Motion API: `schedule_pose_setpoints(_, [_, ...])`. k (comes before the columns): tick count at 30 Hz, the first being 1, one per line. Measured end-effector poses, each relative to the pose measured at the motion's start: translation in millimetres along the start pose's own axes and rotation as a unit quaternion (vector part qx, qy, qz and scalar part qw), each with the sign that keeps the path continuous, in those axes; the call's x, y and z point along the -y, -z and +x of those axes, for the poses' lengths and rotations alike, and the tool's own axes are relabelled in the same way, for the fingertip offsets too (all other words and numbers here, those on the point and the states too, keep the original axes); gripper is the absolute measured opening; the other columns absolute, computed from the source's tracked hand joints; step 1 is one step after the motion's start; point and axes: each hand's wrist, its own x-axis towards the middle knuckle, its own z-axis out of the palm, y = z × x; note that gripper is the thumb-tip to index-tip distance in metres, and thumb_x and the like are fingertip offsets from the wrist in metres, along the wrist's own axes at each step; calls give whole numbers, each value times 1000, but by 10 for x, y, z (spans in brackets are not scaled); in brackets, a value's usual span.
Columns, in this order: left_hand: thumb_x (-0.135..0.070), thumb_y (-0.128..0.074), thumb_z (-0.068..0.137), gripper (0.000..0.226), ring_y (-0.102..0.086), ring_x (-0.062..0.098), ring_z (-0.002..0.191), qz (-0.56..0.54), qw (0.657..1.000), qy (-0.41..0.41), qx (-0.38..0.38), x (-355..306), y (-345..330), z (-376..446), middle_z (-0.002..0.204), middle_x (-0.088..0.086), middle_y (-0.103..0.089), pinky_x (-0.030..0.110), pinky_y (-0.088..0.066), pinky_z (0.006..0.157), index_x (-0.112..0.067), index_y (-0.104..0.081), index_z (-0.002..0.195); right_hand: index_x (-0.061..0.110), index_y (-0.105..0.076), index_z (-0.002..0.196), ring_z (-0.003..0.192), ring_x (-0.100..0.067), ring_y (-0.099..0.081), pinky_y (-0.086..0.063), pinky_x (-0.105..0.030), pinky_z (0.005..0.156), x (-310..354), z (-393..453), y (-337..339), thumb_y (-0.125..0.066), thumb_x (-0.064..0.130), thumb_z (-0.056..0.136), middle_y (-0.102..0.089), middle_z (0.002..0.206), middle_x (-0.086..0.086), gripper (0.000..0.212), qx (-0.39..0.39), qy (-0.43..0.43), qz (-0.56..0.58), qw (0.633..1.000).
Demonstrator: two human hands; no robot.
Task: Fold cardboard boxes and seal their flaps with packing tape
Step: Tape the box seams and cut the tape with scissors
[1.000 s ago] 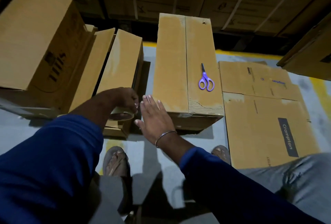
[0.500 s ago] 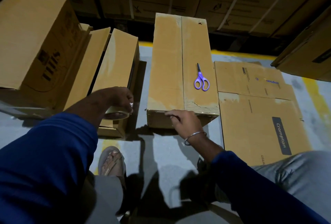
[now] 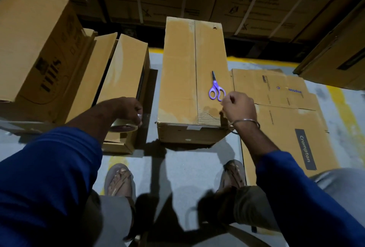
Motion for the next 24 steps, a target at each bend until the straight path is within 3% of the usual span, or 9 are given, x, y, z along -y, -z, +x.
schedule_pose_setpoints(4, [-24,-80,88,23,-56,25,106,2,1000,-1,-4,-11,-13,-9,123,9,-62,34,-43,78,-17,-68,106,17,-66,97,80,-26,-61,-46,-33,63,225,270,-219,-55,38,96,-65,91,-6,24,14,-22,-74,997])
schedule_pose_setpoints(7, [-24,-80,88,22,-56,26,108,-2,1000,-4,-6,12,-15,-1,123,8,-62,36,-44,81,-17,-68,105,16,-62,118,99,-29,-61,-54,-43,80,214,434,-388,-56,52,96,-62,112,-8,43,12,-44,-130,991])
schedule_pose_setpoints(9, [-23,-80,87,17,-57,26,108,-11,1000,-7,-4,34,-8,12,122,7,-63,36,-44,80,-19,-68,99,16,-60,124,107,-31,-60,-55,-47,85,193,522,-437,-59,52,96,-60,119,-8,45,6,-41,-149,988])
schedule_pose_setpoints(16, [-22,-82,85,16,-60,25,106,-34,999,-24,5,41,-17,47,116,8,-67,35,-45,80,-22,-67,89,13,-59,115,90,-33,-64,-56,-43,76,67,649,-398,-69,40,95,-67,102,-12,35,-23,3,-257,966])
schedule_pose_setpoints(19, [-23,-83,85,18,-60,26,107,-36,999,-24,10,42,-6,48,116,8,-66,37,-47,81,-24,-65,85,12,-68,109,84,-31,-62,-54,-40,73,91,702,-356,-74,36,91,-67,96,-12,31,-12,-4,-292,956])
schedule_pose_setpoints(24, [-22,-83,85,17,-59,25,105,-35,999,-17,12,46,1,29,117,8,-66,37,-46,80,-19,-67,93,13,-72,96,77,-27,-64,-54,-36,65,173,526,-236,-78,38,87,-68,83,-7,27,39,-22,-224,974])
